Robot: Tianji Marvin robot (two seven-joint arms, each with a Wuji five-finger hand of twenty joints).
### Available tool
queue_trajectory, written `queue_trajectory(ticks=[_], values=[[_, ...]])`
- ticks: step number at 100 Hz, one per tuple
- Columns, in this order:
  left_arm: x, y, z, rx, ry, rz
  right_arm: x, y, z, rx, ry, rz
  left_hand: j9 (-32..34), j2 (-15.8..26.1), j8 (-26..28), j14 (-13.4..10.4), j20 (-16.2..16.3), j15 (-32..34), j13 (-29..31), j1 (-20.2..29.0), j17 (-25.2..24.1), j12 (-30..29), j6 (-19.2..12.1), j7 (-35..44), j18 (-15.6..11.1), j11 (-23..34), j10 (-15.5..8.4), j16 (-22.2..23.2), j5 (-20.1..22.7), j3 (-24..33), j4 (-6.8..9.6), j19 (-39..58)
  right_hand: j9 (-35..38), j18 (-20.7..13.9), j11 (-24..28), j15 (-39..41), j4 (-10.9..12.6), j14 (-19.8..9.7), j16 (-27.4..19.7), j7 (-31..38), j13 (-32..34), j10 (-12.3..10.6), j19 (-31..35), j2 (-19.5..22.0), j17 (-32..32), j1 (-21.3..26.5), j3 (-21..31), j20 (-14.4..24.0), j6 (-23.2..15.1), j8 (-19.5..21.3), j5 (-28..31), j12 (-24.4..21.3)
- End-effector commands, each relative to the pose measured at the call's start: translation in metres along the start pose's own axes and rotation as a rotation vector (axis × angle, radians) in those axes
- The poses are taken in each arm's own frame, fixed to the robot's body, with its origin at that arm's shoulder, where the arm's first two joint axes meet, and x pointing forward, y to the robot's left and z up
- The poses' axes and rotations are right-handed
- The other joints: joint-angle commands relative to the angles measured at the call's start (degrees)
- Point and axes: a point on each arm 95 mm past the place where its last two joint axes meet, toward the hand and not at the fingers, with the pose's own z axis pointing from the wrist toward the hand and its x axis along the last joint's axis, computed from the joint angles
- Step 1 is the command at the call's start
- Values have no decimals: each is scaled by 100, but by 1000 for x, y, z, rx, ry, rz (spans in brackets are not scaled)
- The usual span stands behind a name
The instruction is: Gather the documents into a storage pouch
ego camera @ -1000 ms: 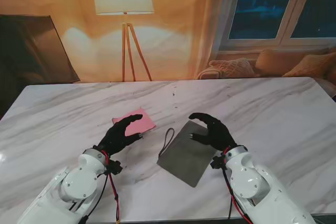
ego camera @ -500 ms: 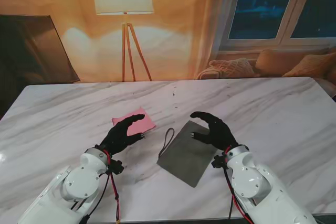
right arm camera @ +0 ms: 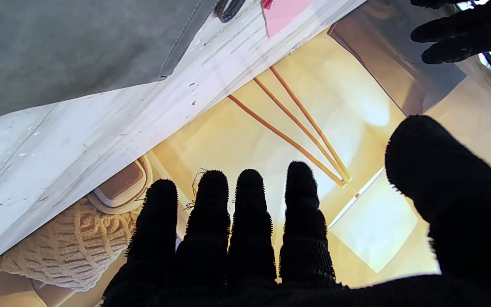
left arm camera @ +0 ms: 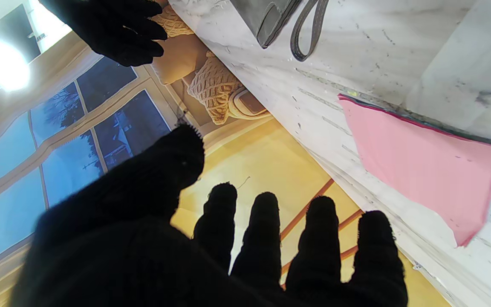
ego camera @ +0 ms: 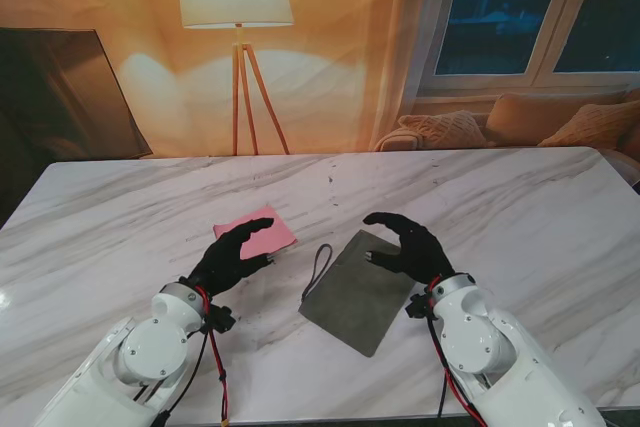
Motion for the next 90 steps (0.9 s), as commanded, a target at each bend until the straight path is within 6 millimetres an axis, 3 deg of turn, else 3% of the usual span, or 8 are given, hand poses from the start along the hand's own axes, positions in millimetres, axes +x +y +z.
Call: queue_trajectory(ticks=[1, 13, 29, 38, 48, 61, 74, 90], values=[[2, 4, -1, -16, -1, -12, -4, 4, 5, 14, -12, -31, 94, -36, 49, 41, 162, 59, 18, -99, 43, 99, -191, -2, -10, 52, -4, 62, -27, -86, -146, 46, -115, -1, -9, 122, 112, 48, 95, -93, 181, -23, 104, -35, 47, -3, -57, 173, -406, -42, 201, 64], [3, 6, 0, -23, -2, -18, -8, 10, 13, 33, -32, -66, 102, 17, 50, 73, 213, 110, 31, -106, 67, 120, -183, -1, -8, 57, 10, 112, -21, -114, -149, 73, -3, 76, 22, 372, 68, 110, 325, -72, 377, -5, 424, -241, 170, 100, 109, 425, -483, -22, 542, 168], [4, 8, 2, -36, -10, -27, -11, 16, 26, 53, -44, -123, 102, 73, 49, 93, 266, 132, 19, -86, 69, 135, -176, -1, -8, 52, 15, 143, 0, -185, -150, 88, 239, 163, 350, 1404, -8, 111, 1110, 5, 632, 161, 1384, -458, 300, 142, 372, 1112, -442, -16, 681, 533], [4, 9, 2, -42, -14, -36, -11, 16, 33, 65, -56, -139, 99, 98, 47, 95, 287, 137, 10, -72, 65, 139, -178, -4, -14, 50, 3, 151, -1, -218, -147, 89, 461, 106, 991, 2321, -14, 25, 1772, 28, 594, 335, 2082, -482, 280, 168, 420, 1561, -610, -49, 816, 1177], [5, 9, 2, -42, -16, -42, -12, 15, 41, 84, -68, -156, 112, 108, 46, 115, 309, 141, 8, -62, 71, 144, -177, -1, -12, 54, 12, 158, 12, -249, -143, 90, 487, 31, 1565, 3128, -13, -78, 2299, 22, 546, 355, 2685, -443, 245, 149, 404, 1874, -714, -65, 949, 1908], [4, 9, 2, -39, -15, -41, -11, 14, 51, 104, -77, -182, 125, 118, 45, 120, 332, 147, 14, -48, 84, 147, -175, -3, -2, 53, 22, 165, 11, -278, -136, 91, 502, -5, 1881, 3599, 5, -153, 2575, 40, 516, 345, 2965, -373, 201, 129, 369, 1930, -681, -52, 1082, 2344], [4, 9, 2, -41, -16, -44, -9, 11, 61, 133, -94, -203, 139, 124, 44, 129, 347, 150, 15, -55, 79, 148, -181, -2, -3, 51, 10, 170, 26, -304, -133, 82, 437, -23, 1885, 3563, 35, -190, 2559, 92, 462, 313, 2971, -294, 165, 185, 462, 1880, -313, -31, 1128, 2420], [4, 9, 2, -49, -16, -47, -9, 5, 71, 159, -119, -221, 153, 141, 43, 118, 366, 143, 13, -51, 83, 149, -178, -5, -1, 44, 29, 168, 33, -326, -130, 76, 376, -39, 1883, 3502, 33, -205, 2518, 149, 451, 301, 2977, -301, 164, 258, 628, 1831, -147, -10, 1041, 2451]])
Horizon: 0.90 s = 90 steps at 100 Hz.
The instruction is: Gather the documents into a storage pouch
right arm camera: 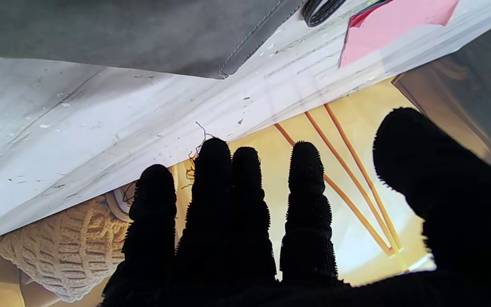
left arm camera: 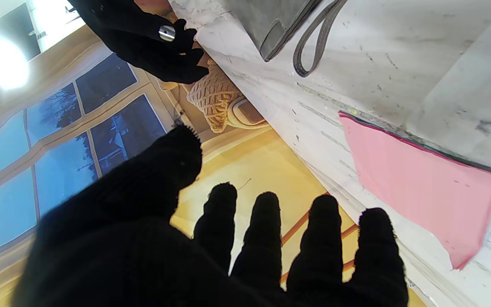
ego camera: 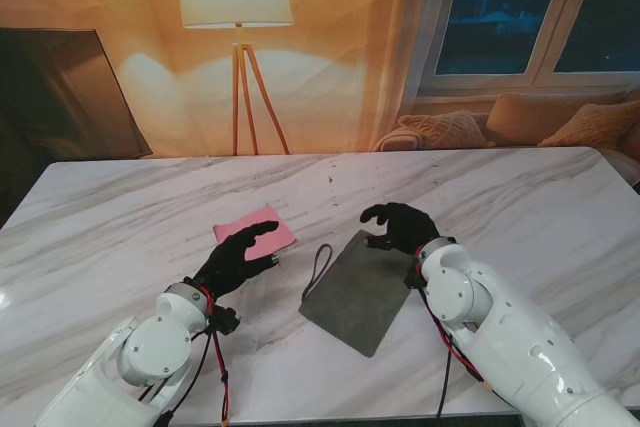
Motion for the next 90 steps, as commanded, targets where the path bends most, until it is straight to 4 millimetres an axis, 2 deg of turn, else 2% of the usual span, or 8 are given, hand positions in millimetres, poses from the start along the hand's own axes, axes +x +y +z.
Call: queue_trajectory(ticks=[1, 15, 26, 33, 46, 61, 70, 90], values=[[2, 3, 0, -17, 3, -7, 3, -2, 6, 20, -14, 6, 152, 50, 42, -11, 157, 21, 10, -48, 21, 77, -178, -5, -48, 43, -38, 60, 34, -141, -130, 8, -93, -175, 52, 5, 35, -199, -15, 93, -90, -49, 132, 55, -108, 29, 217, 66, 66, 41, 114, 82], [1, 2, 0, -12, 5, -8, 5, -10, 14, 45, -39, 5, 171, 53, 42, -10, 170, 23, 21, -53, 27, 79, -181, -6, -41, 45, -38, 62, 43, -155, -127, 5, -258, -183, -61, -170, 15, -166, -123, 81, -199, -29, 142, 60, -169, 47, 257, 35, 89, 18, -55, 18], [1, 2, 0, -12, 6, -7, 7, -16, 21, 62, -57, -6, 183, 57, 42, -1, 179, 22, 20, -55, 32, 81, -186, -8, -37, 45, -24, 62, 43, -158, -126, 4, -423, -184, -299, -584, 16, -107, -398, 61, -309, -1, 52, 65, -257, 42, 256, -46, 98, -23, -189, -224], [0, 3, 1, -15, 5, -10, 7, -19, 25, 79, -63, -23, 187, 58, 42, -5, 182, 22, 20, -54, 31, 82, -180, -11, -44, 46, -27, 62, 39, -163, -125, 1, -708, -258, -636, -1245, 15, -91, -822, 20, -571, -36, -261, 90, -454, 18, 222, -218, 113, -66, -324, -609], [0, 4, 2, -27, 2, -16, 5, -23, 33, 111, -68, -94, 167, 68, 42, -8, 188, 16, 7, -52, 25, 80, -189, -11, -50, 37, -39, 61, 43, -171, -125, -4, -973, -315, -851, -1795, 29, -135, -1169, -79, -820, -104, -638, 95, -565, -60, 192, -341, 74, -102, -516, -1014], [-1, 5, 3, -34, 3, -17, 6, -26, 40, 129, -89, -105, 176, 70, 41, -6, 195, 12, 4, -50, 24, 82, -186, -16, -46, 41, -21, 61, 34, -182, -124, -6, -1113, -320, -949, -2034, 31, -176, -1323, -140, -925, -147, -822, 112, -613, -117, 109, -372, 25, -112, -594, -1180], [-1, 5, 3, -33, 4, -20, 8, -28, 43, 148, -109, -70, 176, 77, 42, -4, 200, 12, 6, -46, 28, 82, -181, -14, -43, 40, -27, 61, 43, -188, -122, -6, -1224, -342, -1058, -2406, 52, -199, -1591, -171, -1042, -201, -1243, 152, -666, -95, 53, -543, -48, -98, -567, -1396], [-2, 4, 3, -23, 3, -21, 10, -31, 50, 165, -135, -40, 188, 75, 44, -1, 206, 12, 8, -45, 27, 84, -176, -8, -45, 43, -35, 62, 62, -191, -120, -8, -1357, -364, -1161, -2776, 55, -285, -1845, -189, -1221, -277, -1979, 166, -784, -142, -17, -839, 29, -100, -488, -1589]])
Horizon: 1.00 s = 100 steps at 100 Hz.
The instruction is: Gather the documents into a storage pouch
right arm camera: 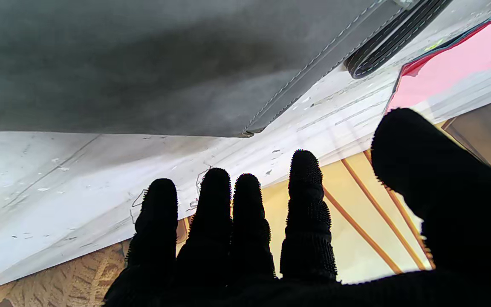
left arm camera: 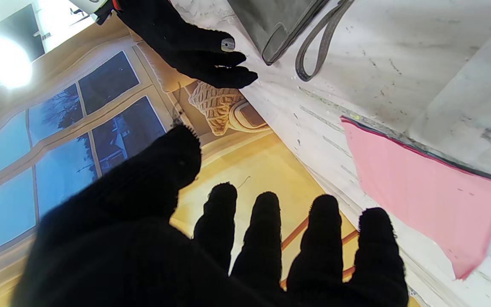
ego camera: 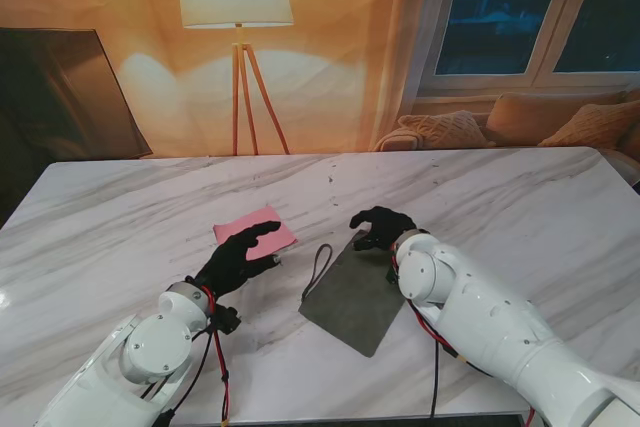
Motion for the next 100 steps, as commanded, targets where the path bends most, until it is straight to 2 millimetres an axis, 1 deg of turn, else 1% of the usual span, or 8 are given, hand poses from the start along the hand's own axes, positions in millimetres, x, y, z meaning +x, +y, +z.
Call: queue_trajectory(ticks=[1, 18, 27, 46, 60, 72, 79, 100], values=[[-1, 3, -1, -9, -2, -6, 4, -2, 4, 15, -9, 5, 181, 70, 44, -17, 138, 12, 7, -47, 25, 82, -176, -9, -51, 42, -31, 22, 60, -131, -119, -9, -269, -219, -65, -145, 53, -202, -82, -102, -299, -110, -285, 173, -132, -183, -73, -176, -35, 1, -57, -70], [-1, 3, -1, -13, -5, -8, 8, -8, 11, 24, -28, 30, 177, 83, 40, -12, 142, 9, 1, -53, 22, 83, -195, -24, -55, 40, -31, 21, 23, -143, -120, -13, -276, -344, -71, 36, 78, -352, 50, -187, -445, -220, -734, 272, -528, -246, -178, -177, -15, -199, 392, -113], [-1, 3, -1, -12, -4, -8, 8, -10, 13, 27, -34, 36, 188, 87, 41, -7, 143, 8, 4, -53, 20, 84, -193, -21, -56, 43, -24, 21, 31, -152, -120, -14, -261, -441, -269, -89, 154, -441, -4, -150, -553, -295, -1187, 596, -614, -371, -321, -217, -28, -319, 542, -205], [-1, 3, -1, -13, -5, -9, 7, -13, 18, 38, -52, 47, 204, 89, 44, -3, 147, 7, 5, -57, 22, 86, -195, -14, -57, 42, -29, 22, 47, -161, -118, -16, -262, -528, -727, -610, 197, -567, -294, -126, -651, -418, -1639, 716, -588, -413, -431, -136, 45, -416, 482, -376], [-1, 4, 0, -20, -7, -13, 6, -13, 21, 53, -58, 24, 204, 89, 44, 4, 148, 7, 0, -49, 16, 87, -195, -15, -54, 41, -20, 24, 47, -165, -116, -19, -279, -532, -822, -733, 203, -590, -352, -128, -669, -440, -1695, 709, -571, -415, -438, -131, 189, -431, 430, -410], [-1, 4, 0, -22, -5, -13, 6, -15, 23, 64, -55, -3, 208, 100, 45, 4, 150, 5, -2, -51, 18, 89, -194, -15, -60, 41, -18, 24, 49, -173, -117, -19, -263, -523, -860, -768, 213, -585, -367, -100, -650, -426, -1702, 715, -566, -396, -379, -111, 73, -419, 418, -420], [-1, 4, 0, -20, -5, -13, 5, -16, 24, 71, -53, -21, 209, 102, 44, 4, 151, 8, 3, -51, 18, 90, -194, -17, -59, 43, -20, 25, 44, -178, -116, -19, -264, -537, -836, -732, 217, -580, -341, -19, -650, -429, -1706, 735, -569, -371, -183, -68, 15, -347, 310, -388], [0, 5, 1, -22, -1, -18, 0, -18, 27, 81, -35, -100, 234, 113, 44, 28, 151, 20, 14, -51, 21, 94, -203, -17, -57, 49, -6, 32, 40, -191, -115, -21, -249, -492, -660, -517, 130, -516, -275, 129, -635, -359, -1755, 468, -552, -181, 259, -55, -125, -122, 37, -317]])
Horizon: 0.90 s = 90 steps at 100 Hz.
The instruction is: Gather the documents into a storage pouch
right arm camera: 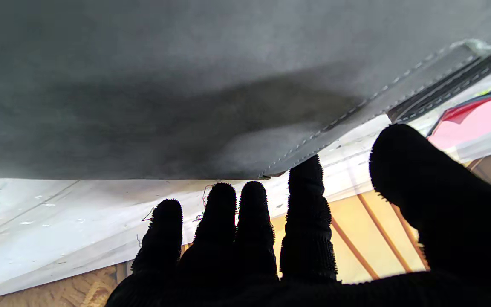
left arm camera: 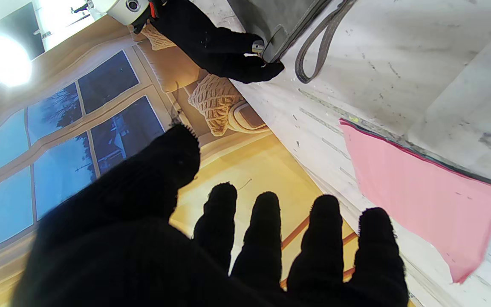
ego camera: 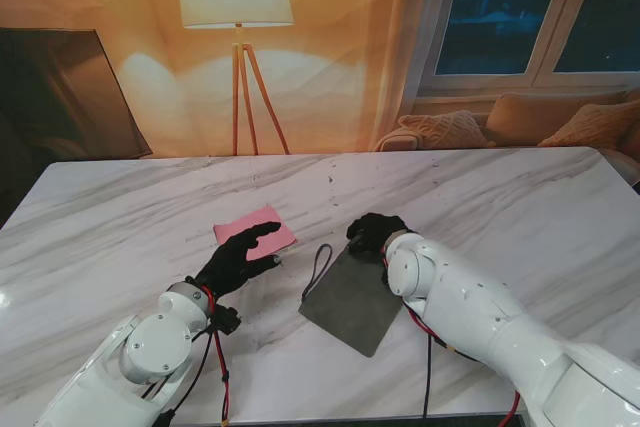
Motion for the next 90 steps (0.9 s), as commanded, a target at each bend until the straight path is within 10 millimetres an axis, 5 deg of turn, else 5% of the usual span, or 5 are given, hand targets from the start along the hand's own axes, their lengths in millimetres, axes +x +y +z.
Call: queue_trajectory(ticks=[1, 54, 77, 85, 90], values=[[1, 4, 1, -19, 3, -8, -1, 0, 1, 12, 0, -17, 234, 99, 44, -13, 139, 20, 14, -53, 21, 90, -206, -18, -58, 49, -7, 29, 37, -125, -115, -21, -190, -155, 106, 153, 123, -186, 25, 145, -198, -27, -74, -184, -51, 47, 332, 46, -125, 150, -264, 70], [1, 6, 3, -30, -2, -6, -9, 2, -1, 6, -6, -137, 250, 81, 49, -7, 104, 26, 15, -32, -63, 96, -210, -11, -92, 52, 10, 32, 46, -98, -112, -77, 185, 461, 2039, 1958, -54, 445, 882, 1408, 759, 523, 1557, -1380, 643, 952, 1166, 393, -516, 2094, -650, 1308], [0, 7, 4, -34, -7, -12, -8, 0, 0, 12, -6, -176, 255, 82, 51, 8, 89, 32, 22, -25, -43, 97, -202, -4, -88, 53, 19, 36, 56, -95, -113, -75, 482, 550, 2721, 2593, -25, 479, 1132, 2930, 1112, 563, 2624, -1619, 740, 1248, 1378, 100, 414, 2853, -18, 1872], [0, 8, 5, -42, -11, -17, -6, -1, 0, 14, 0, -190, 252, 90, 50, 6, 86, 38, 26, -25, -48, 97, -208, -7, -85, 52, 17, 39, 49, -99, -114, -77, 569, 599, 2806, 2672, -651, 492, 1129, 3560, 1187, 571, 2973, -1782, 761, 1477, 1354, -146, 393, 2688, 198, 1918], [0, 9, 5, -46, -13, -20, -6, -2, 0, 12, 4, -199, 246, 88, 50, 23, 85, 37, 17, -19, -50, 96, -203, -6, -89, 50, 25, 40, 51, -102, -114, -76, 634, 623, 2831, 2706, -781, 507, 1133, 3834, 1253, 574, 3080, -1847, 798, 1584, 1340, -197, 338, 2664, 338, 1929]])
